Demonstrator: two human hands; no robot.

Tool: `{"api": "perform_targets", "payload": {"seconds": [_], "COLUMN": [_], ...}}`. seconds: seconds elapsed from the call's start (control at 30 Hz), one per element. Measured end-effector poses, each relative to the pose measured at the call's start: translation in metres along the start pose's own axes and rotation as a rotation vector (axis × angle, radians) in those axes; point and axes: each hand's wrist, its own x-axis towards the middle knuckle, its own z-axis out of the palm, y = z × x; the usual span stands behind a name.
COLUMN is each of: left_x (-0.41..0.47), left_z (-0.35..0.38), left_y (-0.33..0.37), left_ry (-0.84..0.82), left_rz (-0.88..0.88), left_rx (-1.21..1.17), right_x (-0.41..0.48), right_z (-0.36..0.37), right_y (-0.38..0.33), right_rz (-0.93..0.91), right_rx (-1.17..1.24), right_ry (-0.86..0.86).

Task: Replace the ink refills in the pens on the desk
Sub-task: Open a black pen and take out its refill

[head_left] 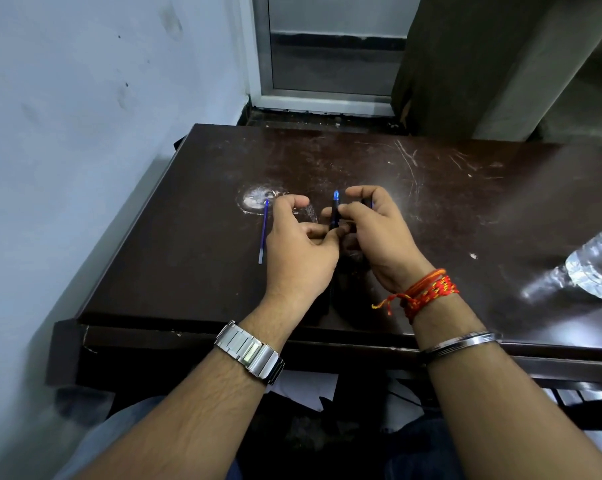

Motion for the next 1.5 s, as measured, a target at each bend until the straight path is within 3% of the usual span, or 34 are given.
{"api": "perform_targets", "payload": {"seconds": [0.1, 0.23, 0.33, 0.47, 0.57, 0.7, 0.83, 0.97, 1.07, 1.23, 1.37, 1.5], "left_x": [0.0002, -0.002, -0.0018, -0.0043, -0.0039, -0.0041, -0.0019, -0.0025, -0.0021, -0.0041, -0.0035, -0.0057], "left_z": [-0.0007, 0.0001, -0.0004, 0.0005, -0.0005, -0.0001, -0.0011, -0.0003, -0.0012, -0.0008, -0.0025, -0.0015], "left_y": [0.0006, 0.0018, 0.0035, 0.0048, 0.0059, 0.0055, 0.0034, 0.0022, 0.0027, 0.005, 0.0066, 0.0077], "left_ry": [-0.001, 0.0, 0.002, -0.011, -0.003, -0.012, -0.005, -0.013, -0.012, -0.015, -0.02, -0.033], "left_rz": [-0.004, 0.006, 0.005, -0.006, -0.004, -0.005, -0.008, -0.008, -0.011, -0.013, -0.02, -0.022], "left_rx": [-0.004, 0.016, 0.016, 0.021, 0.024, 0.018, 0.014, 0.013, 0.013, 0.03, 0.026, 0.03], "right_x": [-0.0004, 0.0, -0.0017, -0.0009, -0.0034, -0.0037, -0.0026, -0.002, -0.0032, -0.0015, -0.0031, -0.0027], "right_z": [0.0012, 0.0015, 0.0027, 0.0012, 0.0027, 0.0035, 0.0027, 0.003, 0.0032, 0.0026, 0.0007, -0.001], "right_y": [0.002, 0.001, 0.0018, -0.0008, -0.0011, -0.0033, 0.0008, -0.0016, -0.0001, -0.0027, 0.0, -0.0047], "right_rz": [-0.039, 0.0, -0.063, 0.017, -0.001, 0.047, -0.051, 0.016, -0.032, 0.028, -0.002, 0.041], "right_rx": [-0.096, -0.01, -0.15, 0.012, -0.073, 0.059, -0.162, -0.006, -0.156, -0.024, -0.17, 0.012], "right_ry": [-0.012, -0.018, 0.003, -0.028, -0.032, -0.055, -0.011, -0.048, -0.013, -0.001, -0.001, -0.02]}}
